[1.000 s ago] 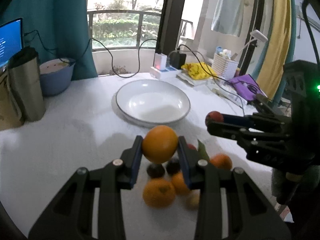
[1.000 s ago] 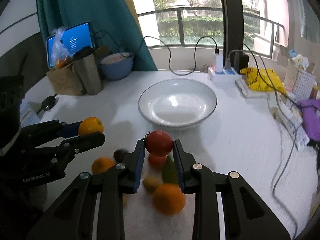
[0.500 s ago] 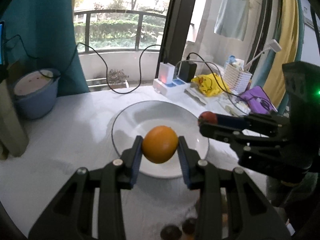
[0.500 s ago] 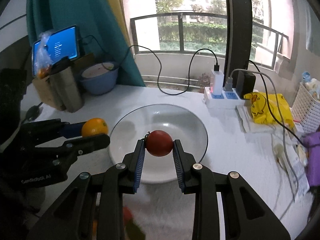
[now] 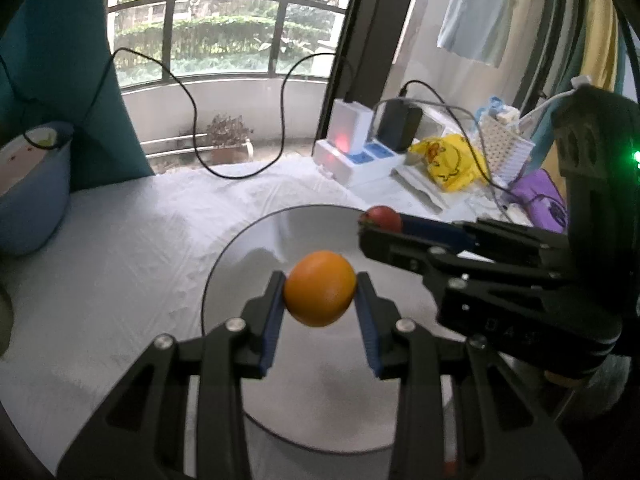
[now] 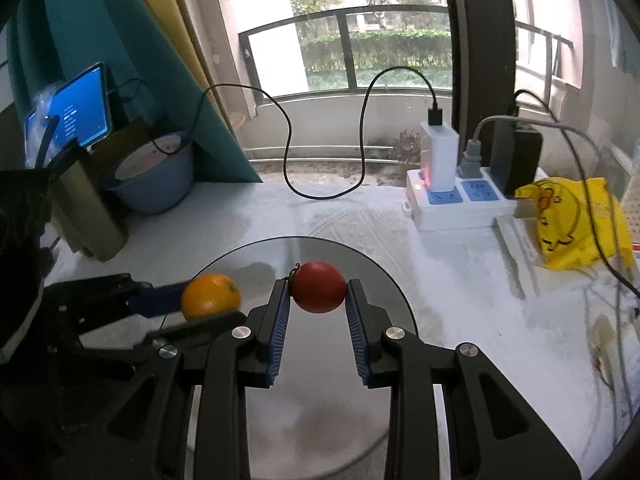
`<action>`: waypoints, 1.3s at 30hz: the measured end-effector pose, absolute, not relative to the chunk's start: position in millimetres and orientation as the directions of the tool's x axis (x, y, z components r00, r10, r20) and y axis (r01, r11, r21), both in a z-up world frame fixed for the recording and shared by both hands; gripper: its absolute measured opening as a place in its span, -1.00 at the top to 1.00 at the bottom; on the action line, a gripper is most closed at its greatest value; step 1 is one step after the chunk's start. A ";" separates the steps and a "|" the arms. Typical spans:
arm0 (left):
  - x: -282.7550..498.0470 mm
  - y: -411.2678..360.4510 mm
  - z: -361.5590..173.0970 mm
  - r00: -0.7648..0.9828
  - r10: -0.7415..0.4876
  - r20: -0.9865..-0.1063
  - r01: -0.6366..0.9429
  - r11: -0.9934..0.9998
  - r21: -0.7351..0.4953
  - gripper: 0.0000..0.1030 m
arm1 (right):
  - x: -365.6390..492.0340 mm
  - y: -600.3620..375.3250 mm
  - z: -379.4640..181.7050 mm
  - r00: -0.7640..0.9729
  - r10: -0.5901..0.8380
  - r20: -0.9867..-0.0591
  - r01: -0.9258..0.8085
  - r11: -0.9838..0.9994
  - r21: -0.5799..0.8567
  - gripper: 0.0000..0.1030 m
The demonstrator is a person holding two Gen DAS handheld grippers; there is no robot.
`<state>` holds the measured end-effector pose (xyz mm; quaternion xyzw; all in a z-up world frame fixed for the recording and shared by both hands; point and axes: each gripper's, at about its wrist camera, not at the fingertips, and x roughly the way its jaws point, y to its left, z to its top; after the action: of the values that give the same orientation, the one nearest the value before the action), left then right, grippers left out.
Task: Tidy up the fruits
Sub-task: 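Carry the orange and the tomato in both grippers over the white plate, then open both grippers to drop the orange and tomato onto the plate, then move both open grippers back to the fruit cluster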
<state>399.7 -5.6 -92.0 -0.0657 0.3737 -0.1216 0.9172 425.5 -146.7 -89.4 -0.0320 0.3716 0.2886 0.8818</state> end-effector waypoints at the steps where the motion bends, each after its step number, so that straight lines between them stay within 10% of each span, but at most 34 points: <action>1: 402.6 -4.5 -93.9 0.687 -0.269 -0.675 0.168 0.963 -0.212 0.31 | 427.9 -146.6 -91.6 0.556 0.486 -0.675 -0.528 0.833 0.165 0.41; 39: 318.4 18.1 -38.6 0.768 -0.216 -0.602 0.098 0.970 -0.222 0.09 | 372.8 -161.3 -46.9 0.608 0.470 -0.640 -0.515 0.847 0.133 0.28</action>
<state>318.4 18.1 -38.6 -0.0892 0.3298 -0.0840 0.9361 372.8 -161.3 -46.9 -0.0322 0.3473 0.2749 0.8960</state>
